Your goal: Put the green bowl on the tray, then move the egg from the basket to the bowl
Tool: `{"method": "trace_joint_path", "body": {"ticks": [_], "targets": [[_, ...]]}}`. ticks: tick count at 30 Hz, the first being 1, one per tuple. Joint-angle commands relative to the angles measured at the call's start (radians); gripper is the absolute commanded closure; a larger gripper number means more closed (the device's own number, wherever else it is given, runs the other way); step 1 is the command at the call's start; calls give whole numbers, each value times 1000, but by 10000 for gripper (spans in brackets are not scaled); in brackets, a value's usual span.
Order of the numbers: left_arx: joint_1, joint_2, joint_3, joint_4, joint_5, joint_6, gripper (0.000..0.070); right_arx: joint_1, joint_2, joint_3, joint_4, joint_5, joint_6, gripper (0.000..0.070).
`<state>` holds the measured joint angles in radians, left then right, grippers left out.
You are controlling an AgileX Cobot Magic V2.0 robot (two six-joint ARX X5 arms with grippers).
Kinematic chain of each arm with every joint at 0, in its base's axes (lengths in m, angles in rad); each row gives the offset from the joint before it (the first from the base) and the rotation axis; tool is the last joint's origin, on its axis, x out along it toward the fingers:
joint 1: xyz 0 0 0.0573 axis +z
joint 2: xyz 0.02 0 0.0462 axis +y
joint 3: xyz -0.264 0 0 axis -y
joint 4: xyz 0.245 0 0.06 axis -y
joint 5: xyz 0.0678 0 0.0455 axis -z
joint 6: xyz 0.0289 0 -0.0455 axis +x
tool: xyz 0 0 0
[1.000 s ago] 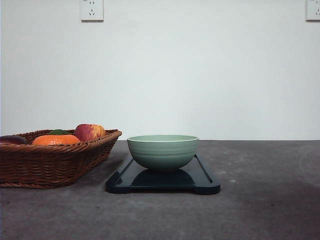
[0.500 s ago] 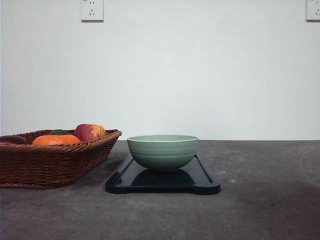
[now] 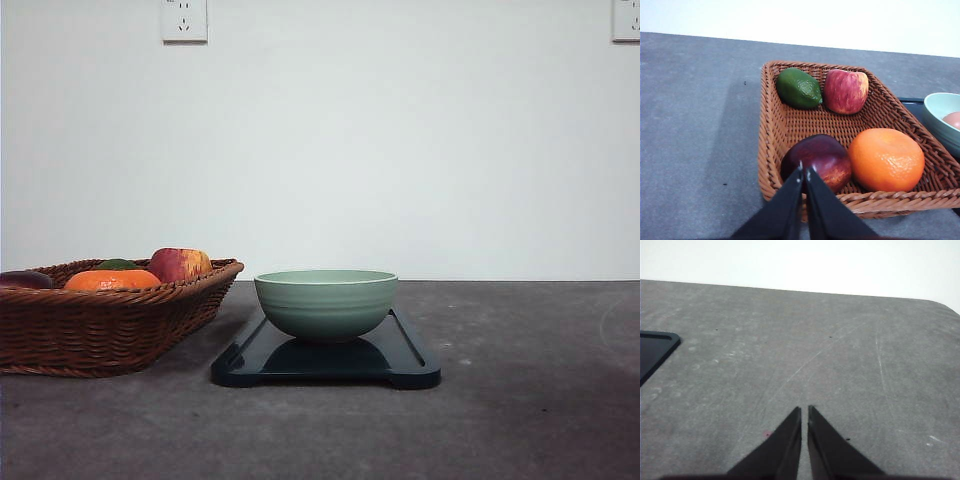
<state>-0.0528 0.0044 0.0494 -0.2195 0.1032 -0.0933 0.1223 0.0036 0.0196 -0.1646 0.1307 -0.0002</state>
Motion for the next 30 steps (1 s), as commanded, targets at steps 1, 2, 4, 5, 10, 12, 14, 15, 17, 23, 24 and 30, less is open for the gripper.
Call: {"method": "trace_joint_path", "body": {"ticks": [1, 2, 4, 5, 10, 12, 14, 15, 17, 23, 24, 30], "targets": [[0, -1, -18, -11, -2, 10, 700, -1, 0, -7, 7, 2, -5, 684], [0, -1, -18, -11, -2, 10, 700, -1, 0, -7, 7, 2, -5, 684], [0, -1, -18, -11, -2, 10, 700, -1, 0, -7, 7, 2, -5, 684], [0, -1, -18, -11, -2, 10, 700, -1, 0, -7, 7, 2, -5, 684], [0, -1, -18, -11, -2, 10, 700, -1, 0, -7, 7, 2, -5, 684], [0, -1, -18, -11, -2, 10, 700, -1, 0, -7, 7, 2, -5, 684], [0, -1, -18, -11, -2, 10, 700, -1, 0, -7, 7, 2, -5, 684], [0, -1, -18, -11, -2, 10, 700, -1, 0, -7, 7, 2, -5, 684], [0, -1, -18, -11, -2, 10, 700, -1, 0, -7, 7, 2, -5, 684], [0, -1, -18, -11, -2, 10, 700, -1, 0, -7, 7, 2, -5, 684], [0, -1, -18, -11, -2, 10, 700, -1, 0, -7, 7, 2, -5, 684], [0, -1, -18, -11, -2, 10, 700, -1, 0, -7, 7, 1, -5, 684]]}}
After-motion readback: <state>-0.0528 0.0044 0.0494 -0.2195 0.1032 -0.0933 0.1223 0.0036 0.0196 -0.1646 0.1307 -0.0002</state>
